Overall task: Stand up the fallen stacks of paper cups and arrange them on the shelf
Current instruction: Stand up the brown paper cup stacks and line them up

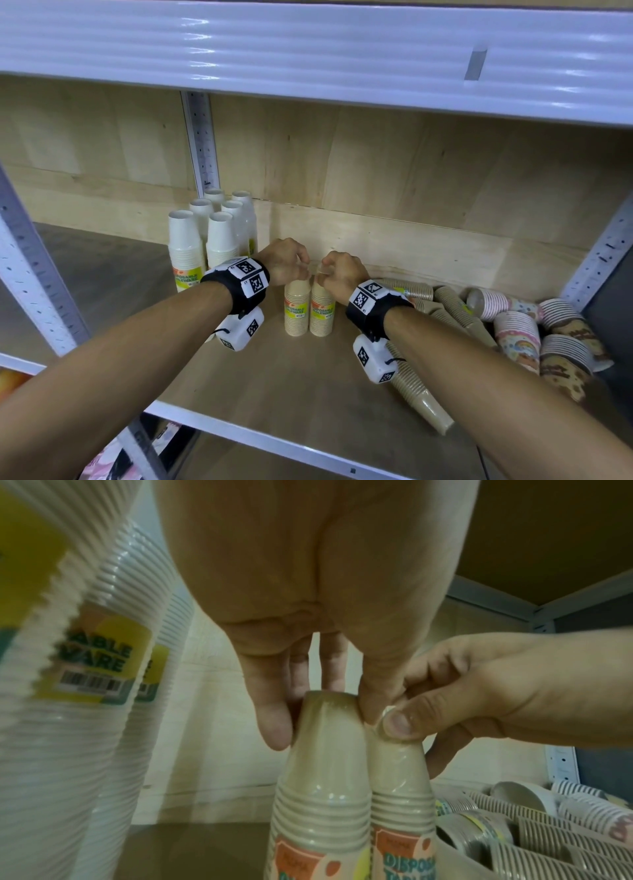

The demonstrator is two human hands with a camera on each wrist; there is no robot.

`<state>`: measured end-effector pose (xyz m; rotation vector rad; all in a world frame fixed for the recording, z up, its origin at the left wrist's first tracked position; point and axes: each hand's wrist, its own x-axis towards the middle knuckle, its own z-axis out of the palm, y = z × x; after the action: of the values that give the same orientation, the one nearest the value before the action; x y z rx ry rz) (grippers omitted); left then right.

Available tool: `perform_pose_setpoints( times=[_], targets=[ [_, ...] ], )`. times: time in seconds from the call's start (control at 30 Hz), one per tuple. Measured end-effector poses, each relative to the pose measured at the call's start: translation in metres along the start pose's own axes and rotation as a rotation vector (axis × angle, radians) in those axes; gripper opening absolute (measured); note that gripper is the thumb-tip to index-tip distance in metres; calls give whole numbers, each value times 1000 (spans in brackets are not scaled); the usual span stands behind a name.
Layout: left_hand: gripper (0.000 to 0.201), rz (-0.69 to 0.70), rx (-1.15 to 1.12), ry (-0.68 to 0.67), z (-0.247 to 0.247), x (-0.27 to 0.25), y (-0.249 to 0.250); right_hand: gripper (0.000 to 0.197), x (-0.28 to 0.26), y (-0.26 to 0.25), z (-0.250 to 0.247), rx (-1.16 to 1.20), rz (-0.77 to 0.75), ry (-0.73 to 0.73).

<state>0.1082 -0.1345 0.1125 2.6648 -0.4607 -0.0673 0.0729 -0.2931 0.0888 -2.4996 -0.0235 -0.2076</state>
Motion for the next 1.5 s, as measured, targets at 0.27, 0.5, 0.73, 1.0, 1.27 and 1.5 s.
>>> perform_pose_setpoints(
  times=[0.27, 0.5, 0.73, 1.0, 1.27, 1.5],
  targets=[
    [27, -4, 52, 3, 2, 10, 4, 27, 0, 1, 1, -7, -11, -8],
    [27, -63, 93, 73, -4, 27, 7, 24, 12, -7, -7, -28, -40, -23],
    [30, -115, 72, 160, -4, 47, 5, 39, 34, -14, -8, -12, -69, 36],
    [33, -197, 75, 184, 8, 57, -7, 36, 53, -12, 6, 3, -64, 16],
    [35, -195, 53, 196, 10, 55, -8, 37, 60, -6, 14, 30, -71, -5],
    [41, -152, 71, 191, 1, 47, 1, 40, 52, -5, -2, -49, -116, -48]
  ],
)
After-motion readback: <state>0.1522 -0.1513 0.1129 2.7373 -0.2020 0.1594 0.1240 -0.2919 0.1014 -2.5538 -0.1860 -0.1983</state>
